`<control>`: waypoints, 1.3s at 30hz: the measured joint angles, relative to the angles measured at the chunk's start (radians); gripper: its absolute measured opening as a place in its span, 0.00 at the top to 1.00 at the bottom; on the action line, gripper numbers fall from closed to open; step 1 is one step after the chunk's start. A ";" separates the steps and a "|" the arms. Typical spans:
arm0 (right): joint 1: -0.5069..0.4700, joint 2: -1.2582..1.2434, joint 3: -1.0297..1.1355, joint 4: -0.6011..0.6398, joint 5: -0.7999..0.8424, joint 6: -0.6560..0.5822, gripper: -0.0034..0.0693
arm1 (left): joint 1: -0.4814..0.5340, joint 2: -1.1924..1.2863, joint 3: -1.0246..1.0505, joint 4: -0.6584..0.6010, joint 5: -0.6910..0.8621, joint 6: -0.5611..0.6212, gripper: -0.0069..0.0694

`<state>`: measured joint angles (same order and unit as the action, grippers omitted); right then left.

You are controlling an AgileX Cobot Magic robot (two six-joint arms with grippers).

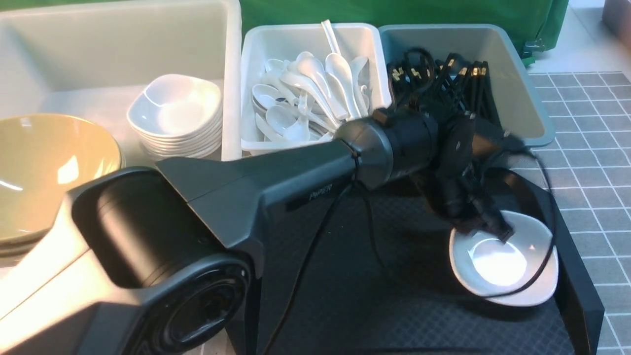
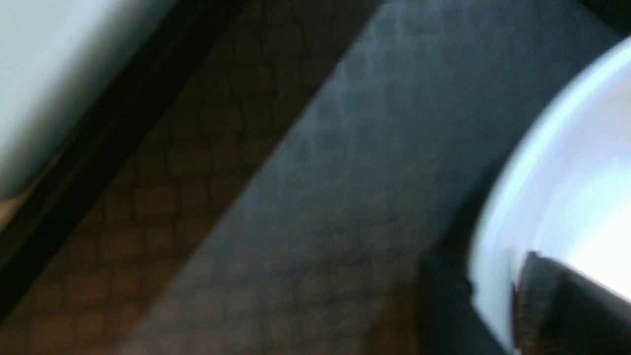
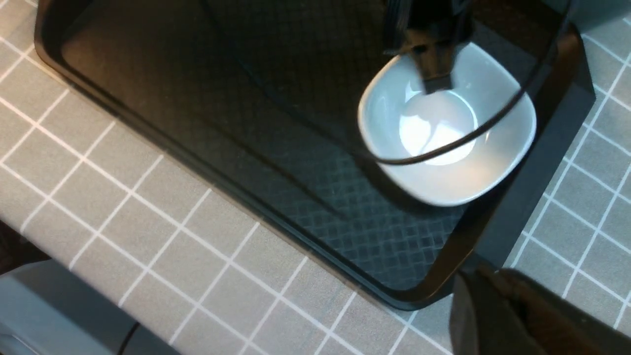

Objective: On grey table put chopsticks spoon bowls plates into blue grey white boxes.
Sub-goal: 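Grasp the small white bowl on the black tray by its rim with the left gripper, then place the white bowl into the white bin with the other dishes with the left gripper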

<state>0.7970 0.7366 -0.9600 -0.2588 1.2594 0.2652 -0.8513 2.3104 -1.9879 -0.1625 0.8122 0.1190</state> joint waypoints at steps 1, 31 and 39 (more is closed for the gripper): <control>0.000 0.006 0.000 -0.002 -0.010 0.000 0.87 | 0.003 -0.015 -0.031 0.000 0.033 0.002 0.84; 0.000 0.649 -0.599 0.203 -0.133 -0.420 0.87 | 1.025 -0.480 0.122 -0.310 0.275 0.311 0.90; 0.000 0.659 -0.599 0.203 -0.132 -0.396 0.87 | 1.053 -0.288 0.139 -0.469 0.172 0.506 0.90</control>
<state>0.7972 1.3953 -1.5590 -0.0553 1.1271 -0.1312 0.2016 2.0225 -1.8484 -0.6313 0.9843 0.6251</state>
